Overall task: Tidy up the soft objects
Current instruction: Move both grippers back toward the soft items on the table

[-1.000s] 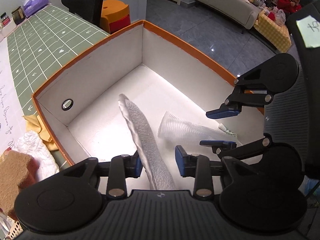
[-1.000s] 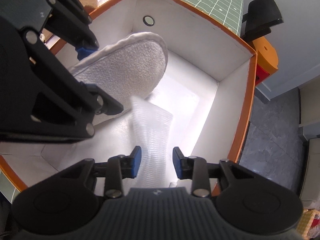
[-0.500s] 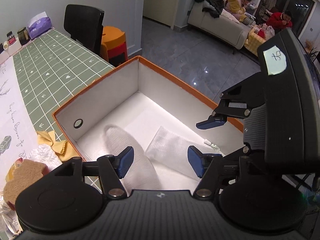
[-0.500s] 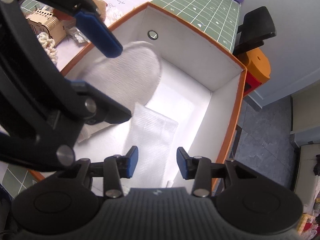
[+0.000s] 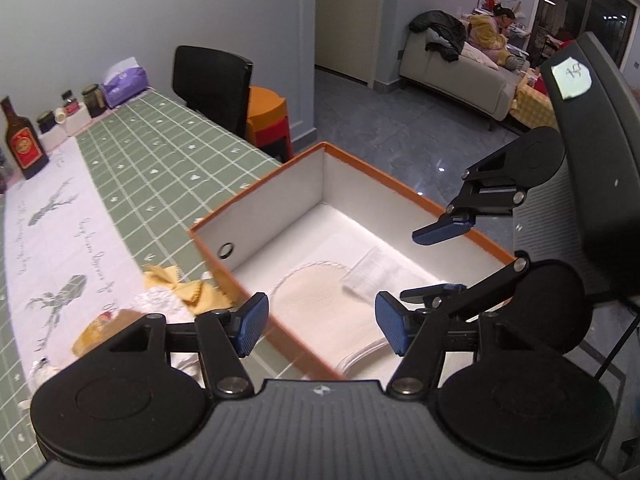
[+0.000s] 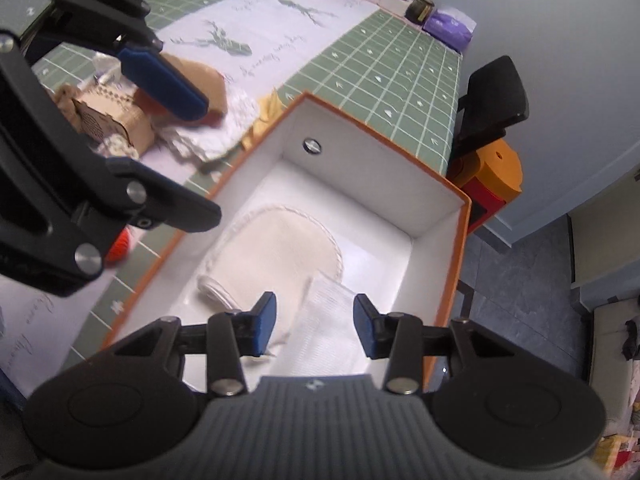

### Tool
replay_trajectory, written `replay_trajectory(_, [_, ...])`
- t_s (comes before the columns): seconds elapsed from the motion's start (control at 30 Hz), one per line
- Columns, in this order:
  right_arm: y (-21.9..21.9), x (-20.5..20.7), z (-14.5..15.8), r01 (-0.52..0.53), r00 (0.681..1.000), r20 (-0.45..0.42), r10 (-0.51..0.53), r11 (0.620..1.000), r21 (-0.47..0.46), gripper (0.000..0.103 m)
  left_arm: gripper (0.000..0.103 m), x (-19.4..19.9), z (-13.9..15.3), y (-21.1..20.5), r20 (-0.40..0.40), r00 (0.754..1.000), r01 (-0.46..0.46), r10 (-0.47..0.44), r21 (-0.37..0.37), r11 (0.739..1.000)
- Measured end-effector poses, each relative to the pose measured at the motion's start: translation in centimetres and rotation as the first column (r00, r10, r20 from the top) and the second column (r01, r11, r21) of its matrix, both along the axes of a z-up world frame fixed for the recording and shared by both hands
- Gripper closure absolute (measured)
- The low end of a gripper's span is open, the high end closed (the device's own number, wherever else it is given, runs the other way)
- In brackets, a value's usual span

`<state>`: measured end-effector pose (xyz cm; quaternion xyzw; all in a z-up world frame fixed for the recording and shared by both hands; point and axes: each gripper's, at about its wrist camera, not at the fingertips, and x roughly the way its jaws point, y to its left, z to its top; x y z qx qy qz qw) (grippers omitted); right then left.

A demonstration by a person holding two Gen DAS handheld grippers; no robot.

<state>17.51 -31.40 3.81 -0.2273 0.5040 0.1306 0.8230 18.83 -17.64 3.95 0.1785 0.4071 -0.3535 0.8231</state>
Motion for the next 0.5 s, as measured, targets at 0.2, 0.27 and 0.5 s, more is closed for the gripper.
replay_trajectory(0.2, [3.2,-1.1,2.2,-0.011,0.999,0.051,0.003,0.986,0.165,0.061,0.032,-2.3,1.5,4.7,0.075,0.995,-0.069,0.069,-0.003,0.998])
replay_trajectory(0.27, [4.5,-1.6,2.8,-0.028,0.997,0.082,0.010,0.974,0.224,0.061,0.032,-3.2,1.9,6.4,0.114,0.987,-0.114,0.115,-0.012,0.993])
replay_trajectory(0.5, [9.6,-2.8,2.5,-0.116,0.983,0.176,0.061,0.939,0.323,0.061,0.037,-5.5,2.4,13.5,0.195,0.936,-0.278,0.293,-0.103,0.955])
